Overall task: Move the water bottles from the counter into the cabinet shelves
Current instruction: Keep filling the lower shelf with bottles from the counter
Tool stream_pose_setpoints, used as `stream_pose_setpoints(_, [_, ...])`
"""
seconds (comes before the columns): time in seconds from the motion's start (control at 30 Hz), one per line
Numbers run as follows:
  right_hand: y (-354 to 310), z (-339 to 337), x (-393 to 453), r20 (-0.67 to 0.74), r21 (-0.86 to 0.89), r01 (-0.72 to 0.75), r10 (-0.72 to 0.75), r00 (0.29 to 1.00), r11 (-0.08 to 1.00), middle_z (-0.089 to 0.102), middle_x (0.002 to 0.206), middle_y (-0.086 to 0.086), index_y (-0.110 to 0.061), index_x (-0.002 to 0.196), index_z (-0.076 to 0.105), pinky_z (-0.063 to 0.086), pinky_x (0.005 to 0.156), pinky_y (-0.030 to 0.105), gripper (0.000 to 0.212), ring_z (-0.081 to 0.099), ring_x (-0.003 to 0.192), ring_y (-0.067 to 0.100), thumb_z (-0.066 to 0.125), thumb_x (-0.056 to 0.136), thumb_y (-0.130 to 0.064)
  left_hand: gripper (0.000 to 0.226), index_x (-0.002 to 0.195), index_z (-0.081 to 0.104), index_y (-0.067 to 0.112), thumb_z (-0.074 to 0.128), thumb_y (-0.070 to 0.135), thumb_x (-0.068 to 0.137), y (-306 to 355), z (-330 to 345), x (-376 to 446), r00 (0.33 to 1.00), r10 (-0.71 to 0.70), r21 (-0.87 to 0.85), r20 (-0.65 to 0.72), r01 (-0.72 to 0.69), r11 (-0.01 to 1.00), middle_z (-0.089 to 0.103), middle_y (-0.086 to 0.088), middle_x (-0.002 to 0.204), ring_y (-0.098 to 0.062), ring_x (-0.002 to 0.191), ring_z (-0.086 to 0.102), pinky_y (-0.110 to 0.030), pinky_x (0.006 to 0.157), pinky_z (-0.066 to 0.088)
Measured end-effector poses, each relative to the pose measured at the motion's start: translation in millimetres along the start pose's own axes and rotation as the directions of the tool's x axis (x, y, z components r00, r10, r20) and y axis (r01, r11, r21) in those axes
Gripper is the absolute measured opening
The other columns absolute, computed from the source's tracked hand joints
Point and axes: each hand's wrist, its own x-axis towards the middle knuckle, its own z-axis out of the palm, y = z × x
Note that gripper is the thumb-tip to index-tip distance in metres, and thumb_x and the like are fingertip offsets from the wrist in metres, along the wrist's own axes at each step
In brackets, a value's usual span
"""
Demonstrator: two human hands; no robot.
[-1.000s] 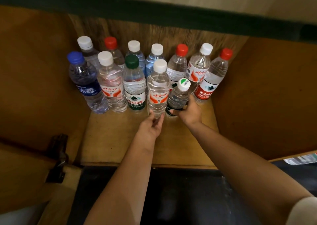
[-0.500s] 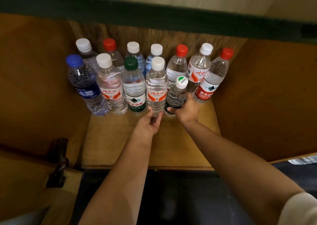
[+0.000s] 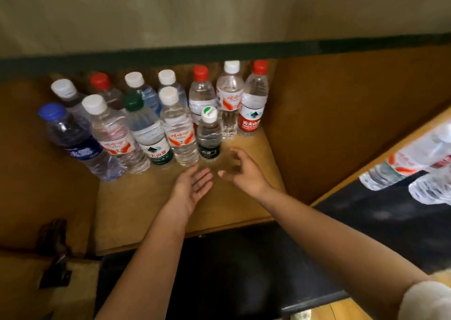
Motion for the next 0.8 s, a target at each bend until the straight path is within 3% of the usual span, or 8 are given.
stream_pose_setpoints(0.17, [23, -54, -71, 0.204, -0.050, 0.047, -0.036, 0.978, 0.998, 0.065, 0.103, 0.008, -0.012, 0.116, 0.057, 0.040, 0.084, 0.009, 0.035, 0.058, 0.096, 0.007, 0.062, 0.084, -0.001, 0.018, 0.102, 0.061, 0.020, 0.044, 0.016, 0.096, -40, 24, -37, 0.992, 0.091, 0.494, 0.087, -0.123, 0.861, 0.070, 0.009, 0.066, -0.001, 0.052, 0.061, -0.015, 0.048, 0.045])
stream_pose_setpoints(0.27, [37, -95, -109, 0.183, -0.081, 0.107, -0.090, 0.979, 0.991, 0.069, 0.097, 0.014, -0.008, 0.110, 0.062, 0.044, 0.084, 0.014, 0.028, 0.061, 0.088, 0.009, 0.064, 0.083, -0.002, 0.017, 0.089, 0.063, 0.019, 0.047, 0.012, 0.094, -71, 42, -59, 0.979, 0.127, 0.627, 0.160, -0.200, 0.753, 0.066, 0.009, 0.053, 0.002, 0.037, 0.052, -0.010, 0.038, 0.037])
stream_pose_setpoints(0.47, [85, -190, -174, -0.034, 0.028, 0.015, -0.014, 0.999, 0.999, 0.069, 0.093, 0.018, -0.005, 0.106, 0.062, 0.049, 0.086, 0.028, 0.023, 0.064, 0.084, 0.016, 0.062, 0.084, 0.000, 0.021, 0.086, 0.060, 0.017, 0.046, 0.004, 0.093, -143, 100, -86, 0.944, 0.040, 0.697, 0.326, -0.269, 0.665, 0.062, 0.001, 0.066, 0.002, 0.042, 0.051, -0.010, 0.042, 0.036])
stream_pose_setpoints(0.6, [122, -249, -207, -0.226, 0.114, -0.070, 0.094, 0.970, 0.991, 0.068, 0.087, 0.015, -0.009, 0.099, 0.063, 0.051, 0.085, 0.036, 0.021, 0.063, 0.081, 0.021, 0.060, 0.084, 0.004, 0.022, 0.089, 0.063, 0.021, 0.047, 0.005, 0.093, -182, 143, -96, 0.928, 0.042, 0.695, 0.371, -0.307, 0.650, 0.068, 0.004, 0.071, -0.005, 0.058, 0.058, -0.018, 0.053, 0.044])
stream_pose_setpoints(0.7, [145, -283, -222, -0.338, 0.163, -0.115, 0.165, 0.927, 0.980, 0.067, 0.086, 0.016, -0.006, 0.099, 0.063, 0.052, 0.084, 0.038, 0.022, 0.065, 0.083, 0.029, 0.058, 0.083, 0.008, 0.020, 0.098, 0.061, 0.021, 0.049, 0.007, 0.092, -204, 173, -97, 0.933, 0.073, 0.671, 0.352, -0.305, 0.676, 0.068, 0.002, 0.087, -0.009, 0.075, 0.062, -0.023, 0.064, 0.048])
stream_pose_setpoints(0.8, [163, -309, -227, -0.379, 0.171, -0.143, 0.199, 0.904, 0.975, 0.068, 0.086, 0.008, -0.009, 0.099, 0.063, 0.052, 0.080, 0.029, 0.021, 0.066, 0.082, 0.024, 0.056, 0.085, 0.006, 0.034, 0.119, 0.050, 0.021, 0.055, 0.005, 0.089, -220, 197, -93, 0.968, 0.146, 0.588, 0.206, -0.242, 0.772, 0.061, -0.001, 0.107, -0.015, 0.097, 0.058, -0.030, 0.076, 0.050])
